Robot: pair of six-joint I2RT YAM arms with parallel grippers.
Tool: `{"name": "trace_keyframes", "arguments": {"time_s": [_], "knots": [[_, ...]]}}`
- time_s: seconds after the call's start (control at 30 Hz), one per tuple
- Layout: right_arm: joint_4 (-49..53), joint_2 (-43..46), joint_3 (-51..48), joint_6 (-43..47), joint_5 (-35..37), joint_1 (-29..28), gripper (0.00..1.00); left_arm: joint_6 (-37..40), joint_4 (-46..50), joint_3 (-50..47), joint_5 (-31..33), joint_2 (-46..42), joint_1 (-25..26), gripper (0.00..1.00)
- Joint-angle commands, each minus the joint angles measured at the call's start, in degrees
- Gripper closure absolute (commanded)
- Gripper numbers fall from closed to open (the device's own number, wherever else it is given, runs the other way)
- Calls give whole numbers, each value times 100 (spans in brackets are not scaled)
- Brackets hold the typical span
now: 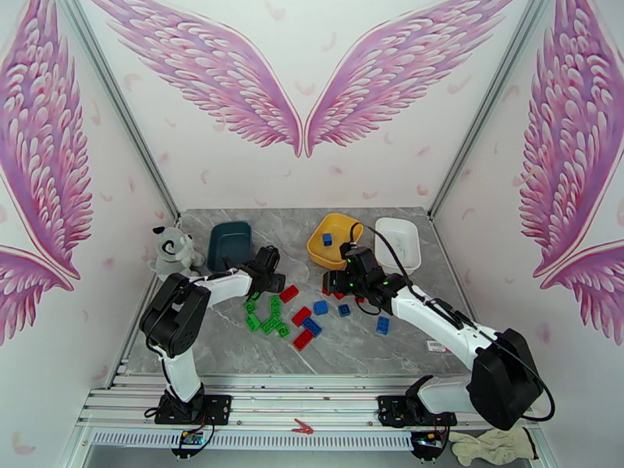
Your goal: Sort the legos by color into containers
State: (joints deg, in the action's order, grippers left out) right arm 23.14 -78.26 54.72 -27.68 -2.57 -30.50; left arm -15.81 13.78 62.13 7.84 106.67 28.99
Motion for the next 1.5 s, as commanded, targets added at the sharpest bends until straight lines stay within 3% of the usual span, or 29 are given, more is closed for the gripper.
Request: {"name": "trace_keyframes", "arguments": {"time_s": [0.0,0.23,0.47,1.1,1.27,1.47], "knots": [[47,13,-26,-117,134,-35,20,87,140,255,-134,129,17,35],[901,-203,464,-469,712,-26,13,110,213,335,-115,227,45,41],[797,-25,321,-678,955,-17,8,131,290,435,-90,346,76,44],[869,964,-88,-26,856,-26,12,-61,262,596,-18,194,180,61],[681,1114,-305,-37,889,-22,11,-214,163,929,-282,-35,228,62],[607,817,-246,-77,1289,-8,11,-413,4,1789,-773,314,455,62]]}}
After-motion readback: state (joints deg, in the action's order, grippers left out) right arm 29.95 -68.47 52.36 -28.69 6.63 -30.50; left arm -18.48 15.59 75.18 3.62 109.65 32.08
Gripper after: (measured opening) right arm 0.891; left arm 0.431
